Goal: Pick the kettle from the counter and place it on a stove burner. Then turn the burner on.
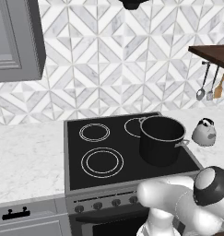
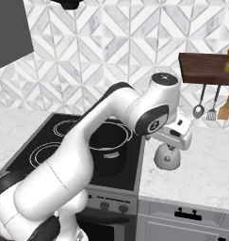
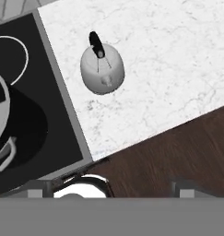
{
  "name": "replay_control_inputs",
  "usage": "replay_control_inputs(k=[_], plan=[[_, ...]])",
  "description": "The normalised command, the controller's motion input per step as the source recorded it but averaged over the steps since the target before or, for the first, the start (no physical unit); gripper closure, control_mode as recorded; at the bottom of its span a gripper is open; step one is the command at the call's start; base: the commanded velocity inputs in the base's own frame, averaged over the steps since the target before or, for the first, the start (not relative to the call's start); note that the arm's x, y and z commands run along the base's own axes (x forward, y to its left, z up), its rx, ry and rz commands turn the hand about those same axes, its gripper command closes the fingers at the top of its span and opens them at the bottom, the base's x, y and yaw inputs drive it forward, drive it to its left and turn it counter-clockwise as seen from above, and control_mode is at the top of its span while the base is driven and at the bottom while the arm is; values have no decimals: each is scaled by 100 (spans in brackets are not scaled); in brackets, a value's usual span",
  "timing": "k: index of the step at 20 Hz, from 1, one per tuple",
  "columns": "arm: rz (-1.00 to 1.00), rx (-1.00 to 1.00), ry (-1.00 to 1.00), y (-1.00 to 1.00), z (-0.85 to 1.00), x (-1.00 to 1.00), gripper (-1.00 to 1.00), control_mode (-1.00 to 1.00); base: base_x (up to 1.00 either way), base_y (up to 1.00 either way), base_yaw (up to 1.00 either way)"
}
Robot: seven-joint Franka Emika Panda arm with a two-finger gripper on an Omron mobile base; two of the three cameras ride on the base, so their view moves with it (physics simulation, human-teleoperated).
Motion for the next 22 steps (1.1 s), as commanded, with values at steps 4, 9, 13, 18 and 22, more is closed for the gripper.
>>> replay_control_inputs(k=[4,9,13,18,22], plan=[[17,6,0,-97,-24,12,-100,-100,0,0,0],[26,-6,-3,-22,-47,69,-100,-100,0,0,0],[16,-2,0,26,-70,99,-100,-100,0,0,0],[6,0,0,35,-58,70,-100,-100,0,0,0],[0,0,2,15,-26,28,-100,-100,0,0,0]])
